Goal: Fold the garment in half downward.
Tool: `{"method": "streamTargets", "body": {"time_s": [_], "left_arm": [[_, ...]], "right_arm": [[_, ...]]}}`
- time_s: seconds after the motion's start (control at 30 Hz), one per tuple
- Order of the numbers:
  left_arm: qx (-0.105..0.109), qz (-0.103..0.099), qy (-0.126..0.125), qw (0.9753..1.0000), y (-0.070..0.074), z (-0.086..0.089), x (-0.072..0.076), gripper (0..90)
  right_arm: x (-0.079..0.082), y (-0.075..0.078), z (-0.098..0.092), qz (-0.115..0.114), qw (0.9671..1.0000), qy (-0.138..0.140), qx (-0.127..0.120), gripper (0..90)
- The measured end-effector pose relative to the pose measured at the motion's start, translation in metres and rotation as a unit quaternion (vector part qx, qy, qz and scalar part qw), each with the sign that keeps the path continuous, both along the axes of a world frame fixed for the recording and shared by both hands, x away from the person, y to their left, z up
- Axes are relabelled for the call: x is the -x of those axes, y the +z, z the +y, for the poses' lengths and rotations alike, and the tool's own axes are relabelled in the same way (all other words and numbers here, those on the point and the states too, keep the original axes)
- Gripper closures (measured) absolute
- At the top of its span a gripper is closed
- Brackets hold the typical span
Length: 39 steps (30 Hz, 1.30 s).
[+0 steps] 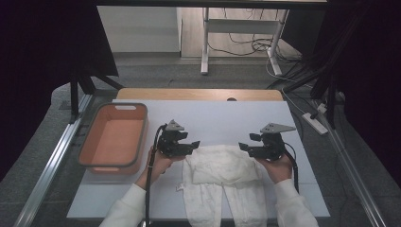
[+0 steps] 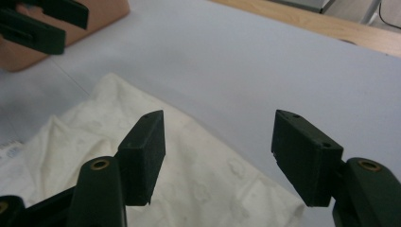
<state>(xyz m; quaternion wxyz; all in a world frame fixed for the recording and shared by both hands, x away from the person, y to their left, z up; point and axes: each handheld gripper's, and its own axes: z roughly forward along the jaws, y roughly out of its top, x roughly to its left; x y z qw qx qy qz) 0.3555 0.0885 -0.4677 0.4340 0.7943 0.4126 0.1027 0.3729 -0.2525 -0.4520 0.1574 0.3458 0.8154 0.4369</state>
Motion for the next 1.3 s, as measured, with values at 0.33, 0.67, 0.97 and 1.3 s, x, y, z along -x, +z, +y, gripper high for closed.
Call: {"method": "streamTargets", "body": {"time_s": [0.33, 0.67, 0.97, 1.3], "left_arm": [[-0.02, 0.016, 0.009, 0.9996, -0.009, -0.001, -0.01, 35.5], [-0.032, 0.032, 0.018, 0.9988, -0.02, 0.003, -0.018, 35.1], [-0.04, 0.041, 0.017, 0.9982, -0.026, 0.004, -0.02, 34.7], [-0.06, 0.066, 0.008, 0.996, -0.037, 0.002, -0.024, 33.5]], "right_arm": [[-0.005, -0.012, -0.001, 0.011, 0.9997, -0.007, 0.018, 35.2], [-0.015, -0.026, -0.01, 0.033, 0.9988, -0.015, 0.034, 34.6], [-0.017, -0.032, -0.013, 0.044, 0.9978, -0.019, 0.047, 33.9], [-0.022, -0.043, -0.017, 0.061, 0.9959, -0.027, 0.061, 33.1]]}}
